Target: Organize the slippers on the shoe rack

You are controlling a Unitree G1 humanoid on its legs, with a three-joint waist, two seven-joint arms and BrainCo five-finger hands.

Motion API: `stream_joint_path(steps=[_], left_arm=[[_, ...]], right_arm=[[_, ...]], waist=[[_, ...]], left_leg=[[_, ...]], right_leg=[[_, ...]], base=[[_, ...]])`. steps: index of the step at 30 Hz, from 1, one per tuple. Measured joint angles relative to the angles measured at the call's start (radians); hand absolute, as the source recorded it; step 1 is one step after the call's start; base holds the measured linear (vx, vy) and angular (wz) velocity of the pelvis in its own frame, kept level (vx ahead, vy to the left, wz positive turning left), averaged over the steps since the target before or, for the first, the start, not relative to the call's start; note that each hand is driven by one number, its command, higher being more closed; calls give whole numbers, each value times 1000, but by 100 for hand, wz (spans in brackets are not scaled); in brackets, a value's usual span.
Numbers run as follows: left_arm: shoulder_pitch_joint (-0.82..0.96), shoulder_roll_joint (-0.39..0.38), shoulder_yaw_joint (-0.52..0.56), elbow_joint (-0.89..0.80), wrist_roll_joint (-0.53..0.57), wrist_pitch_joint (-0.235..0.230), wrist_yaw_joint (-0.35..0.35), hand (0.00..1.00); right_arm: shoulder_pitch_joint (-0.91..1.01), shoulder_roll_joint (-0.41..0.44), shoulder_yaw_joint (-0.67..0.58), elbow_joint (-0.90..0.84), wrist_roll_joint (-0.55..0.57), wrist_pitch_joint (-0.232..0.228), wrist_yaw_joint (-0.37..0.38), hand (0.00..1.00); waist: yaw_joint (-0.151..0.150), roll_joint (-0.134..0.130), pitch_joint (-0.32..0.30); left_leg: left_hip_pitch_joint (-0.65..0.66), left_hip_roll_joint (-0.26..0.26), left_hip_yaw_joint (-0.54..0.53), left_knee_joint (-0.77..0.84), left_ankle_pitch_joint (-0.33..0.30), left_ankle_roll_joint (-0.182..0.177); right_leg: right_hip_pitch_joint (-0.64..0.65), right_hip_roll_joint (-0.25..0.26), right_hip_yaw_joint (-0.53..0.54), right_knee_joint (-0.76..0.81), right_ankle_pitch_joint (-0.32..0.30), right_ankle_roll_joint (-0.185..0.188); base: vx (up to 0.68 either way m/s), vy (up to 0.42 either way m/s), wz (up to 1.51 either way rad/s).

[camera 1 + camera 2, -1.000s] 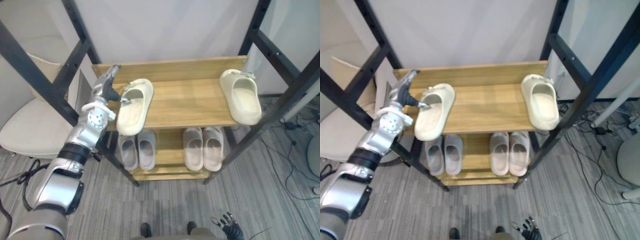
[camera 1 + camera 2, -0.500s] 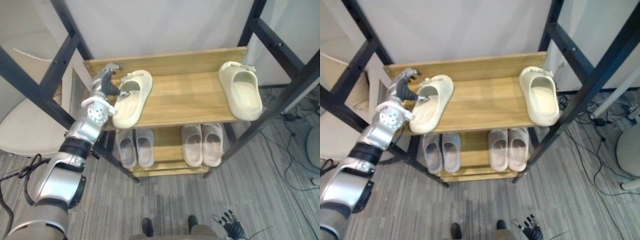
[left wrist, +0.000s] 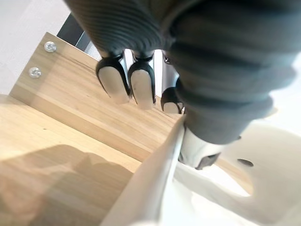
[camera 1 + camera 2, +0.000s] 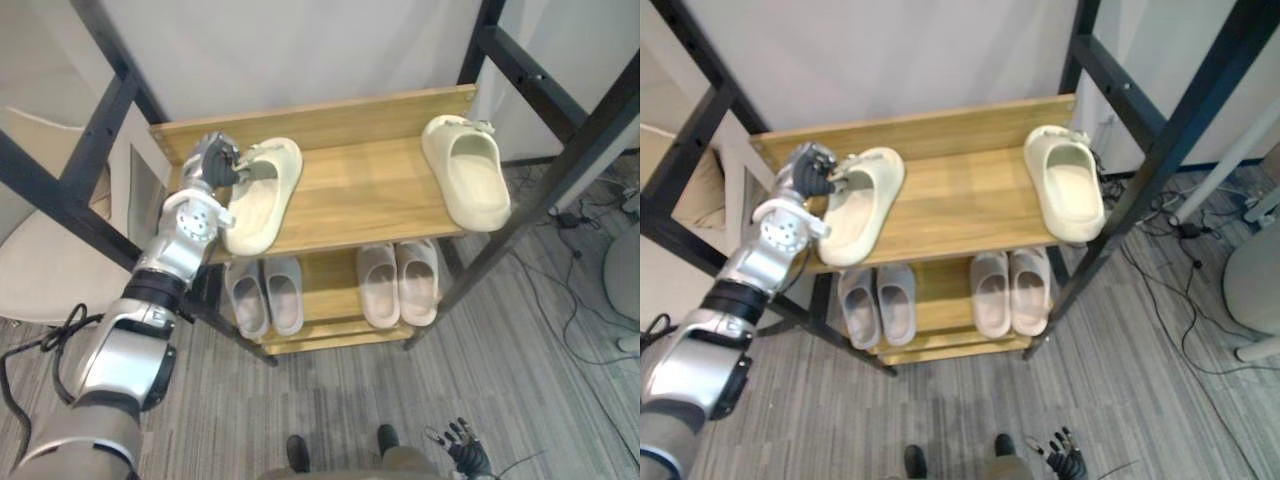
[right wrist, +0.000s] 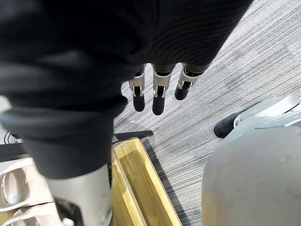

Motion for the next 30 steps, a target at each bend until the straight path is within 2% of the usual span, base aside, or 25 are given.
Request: stream_joint_path(steps=[10, 20, 27, 30], left_arm=[[1, -92, -1, -5, -67, 3, 3, 100], [-2, -227, -40, -33, -94, 8, 10, 100], [-59, -321, -71, -6, -117, 23, 13, 100], [-91, -338, -70, 24, -132, 30, 22, 100]], right_arm=[[-4, -3, 3, 0, -6, 5, 0, 0], [-5, -10, 5, -12, -5, 14, 1, 0], [25, 0, 8, -89, -2, 20, 1, 0], [26, 2, 7, -91, 2, 21, 1, 0]], waist=[[-11, 3, 2], [-28, 16, 7], [-38, 15, 7], [-41, 15, 8]], left_leg=[[15, -8, -29, 2, 2, 4], [27, -8, -33, 4, 2, 5], [28, -7, 13, 4, -4, 11], [25, -7, 39, 11, -13, 12]], right_leg=[[26, -8, -23, -10, 1, 1], [26, -12, -22, 24, -18, 10], [-23, -15, 22, 99, -50, 17], [-44, -14, 46, 114, -53, 20]], base=[[-14, 1, 7], [-5, -2, 2], [4, -5, -16], [-5, 1, -28]])
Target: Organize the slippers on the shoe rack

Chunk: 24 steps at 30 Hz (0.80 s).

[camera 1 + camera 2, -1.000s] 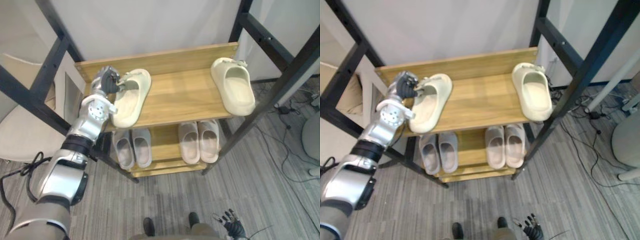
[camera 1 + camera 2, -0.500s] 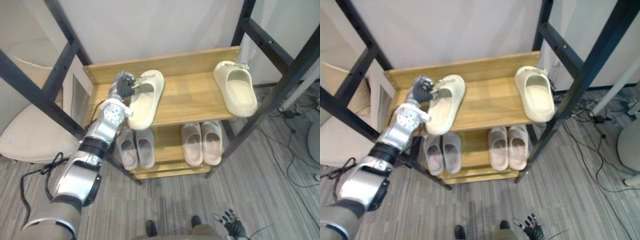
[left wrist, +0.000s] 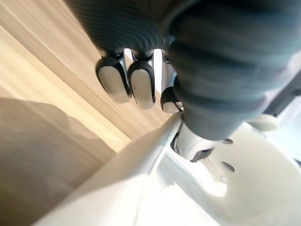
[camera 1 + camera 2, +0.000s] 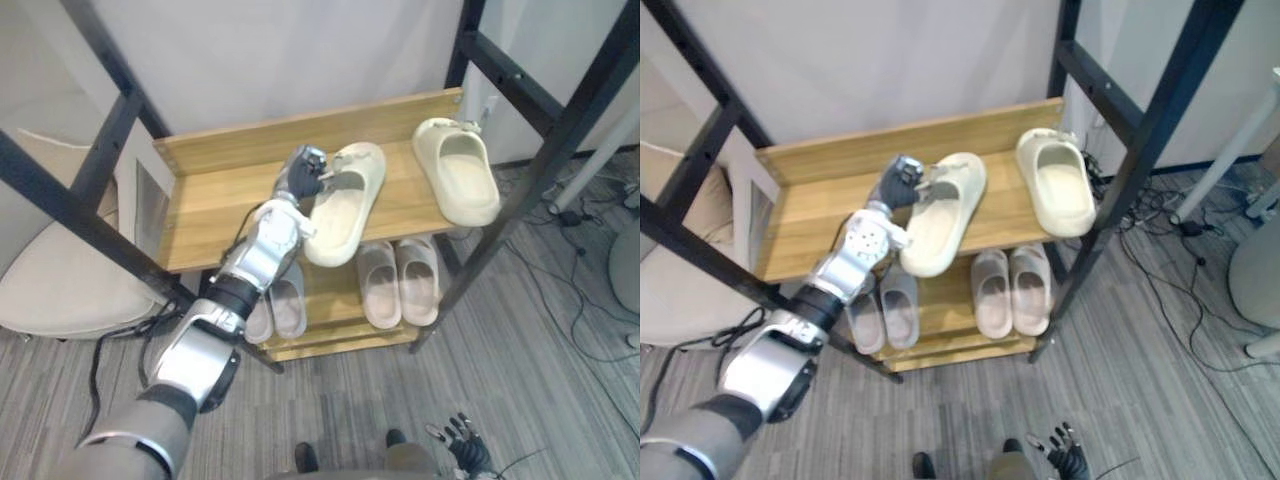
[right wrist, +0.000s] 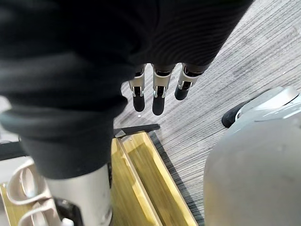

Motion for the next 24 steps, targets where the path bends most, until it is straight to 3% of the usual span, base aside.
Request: stream_joint_path(steps=[8, 9, 24], left_arm=[[-51, 1, 68, 16, -40, 14, 8, 100], [-54, 1, 85, 21, -43, 15, 16, 0], [-86, 1, 119, 21, -61, 16, 50, 0]], right_arm=[[19, 5, 0, -43, 1, 2, -1, 0], [19, 9, 0, -47, 2, 2, -1, 0], [36, 41, 1, -110, 2, 0, -1, 0]], waist=[[-10, -1, 3], [-11, -2, 3], [-11, -16, 26]], left_leg=[[-46, 2, 78, 50, -42, 4], [-48, 2, 79, 51, -43, 5], [-58, 0, 98, 61, -56, 11]], right_leg=[[-78, 3, 73, 34, -6, 4], [-79, 4, 75, 32, -6, 4], [-79, 2, 96, -2, 13, 11]], base=[[19, 1, -27], [29, -7, -3], [5, -4, -4]])
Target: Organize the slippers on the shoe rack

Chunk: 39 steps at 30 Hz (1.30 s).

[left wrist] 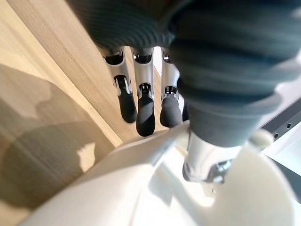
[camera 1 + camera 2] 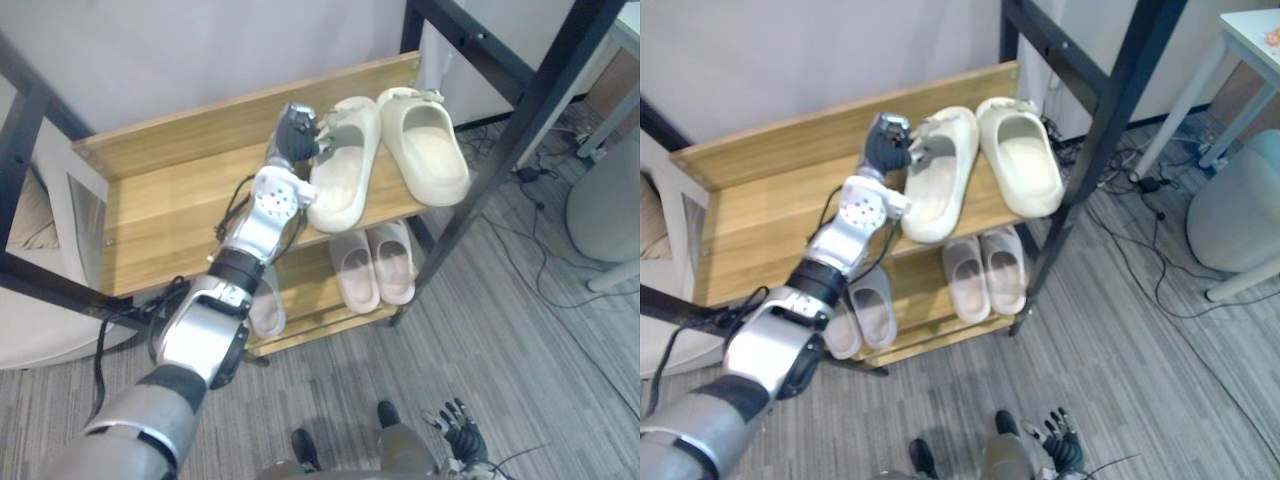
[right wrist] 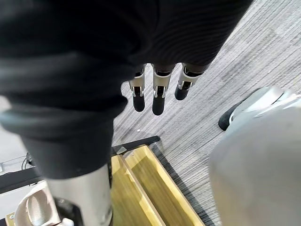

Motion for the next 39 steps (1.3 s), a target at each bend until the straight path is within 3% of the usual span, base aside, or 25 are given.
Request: stream_joint_path(steps=[6, 20, 32, 39], left_arm=[[0, -4, 2, 0, -1, 0, 5, 0], [93, -1, 2, -131, -155, -11, 20, 0], [440, -2, -3, -439, -438, -91, 7, 0], [559, -2, -40, -492, -515, -90, -43, 0]], right_arm=[[4, -1, 0, 5, 0, 0, 0, 0], [21, -36, 21, 58, -2, 0, 3, 0], [18, -55, 29, 102, -10, 0, 3, 0], [18, -76, 76, 124, -12, 12, -2, 0]], waist=[[-2, 0, 0], [5, 0, 0], [21, -1, -2], [42, -14, -13]], left_leg=[[3, -1, -20, 3, 0, 0], [21, -7, -86, 16, 2, 3], [40, -13, -154, 16, 15, 3], [42, -7, -192, -9, 43, -4]], right_leg=[[17, -3, -15, -7, 0, 0], [86, -16, -78, -31, 2, 0], [144, -24, -147, -42, -5, -3], [165, -20, -198, -57, 2, -11]], base=[[-2, -9, 8], [-12, -7, 13], [-11, -10, 17], [-34, -20, 17]])
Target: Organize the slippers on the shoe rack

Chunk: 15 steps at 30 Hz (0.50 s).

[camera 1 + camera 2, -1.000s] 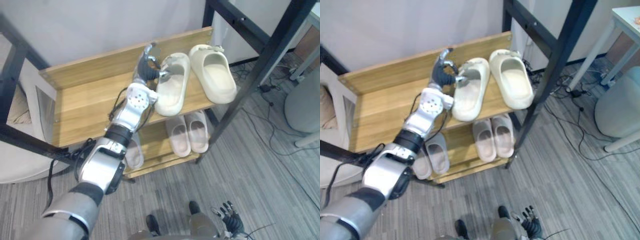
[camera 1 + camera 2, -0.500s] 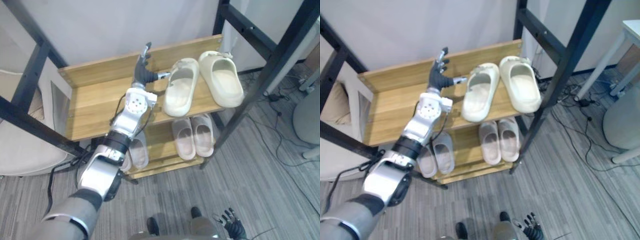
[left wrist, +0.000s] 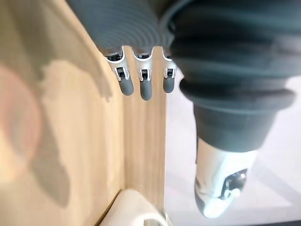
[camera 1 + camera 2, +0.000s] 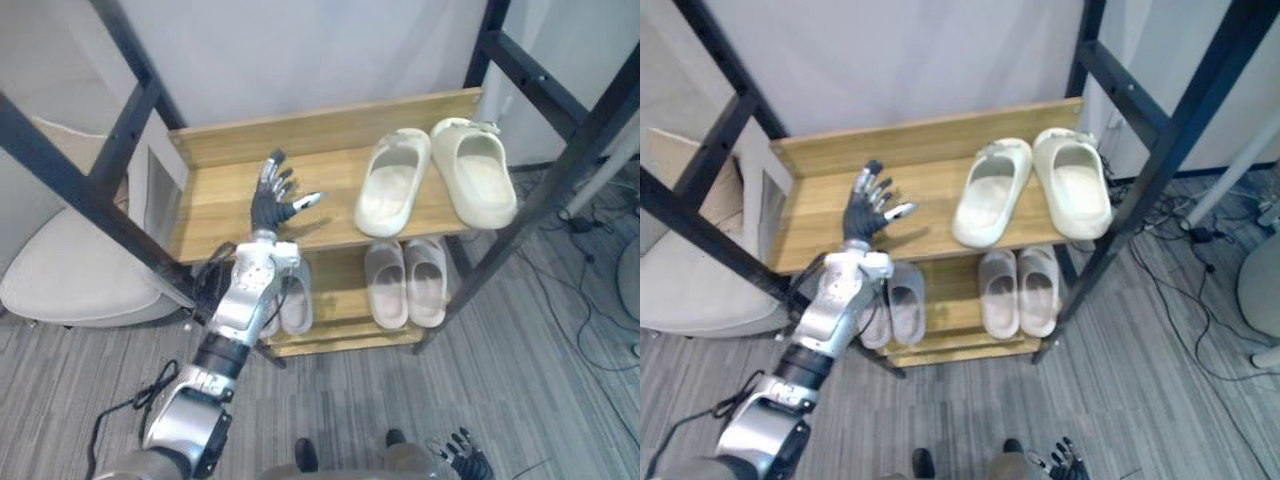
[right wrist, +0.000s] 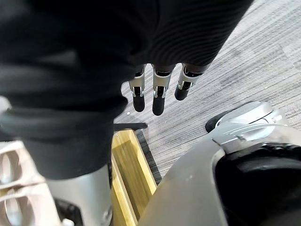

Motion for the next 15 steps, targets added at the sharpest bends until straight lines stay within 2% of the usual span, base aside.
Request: stream_joint_path(steps=[5, 15], left_arm=[[8, -14, -63, 0, -28, 0, -8, 0], [8, -72, -203, 6, -44, 5, -48, 0]], right_arm=[[-2, -1, 33, 0, -1, 3, -13, 0], [-10, -1, 33, 19, -1, 8, -18, 0]], waist=[[15, -27, -23], [19, -30, -47]], left_leg=[[10, 7, -27, -31, 20, -8], [19, 5, -50, -52, 31, -10]], right_leg=[[21, 8, -34, -29, 8, -10], [49, 10, -58, -52, 11, -10]], base=[[-18, -29, 18], [12, -4, 7]])
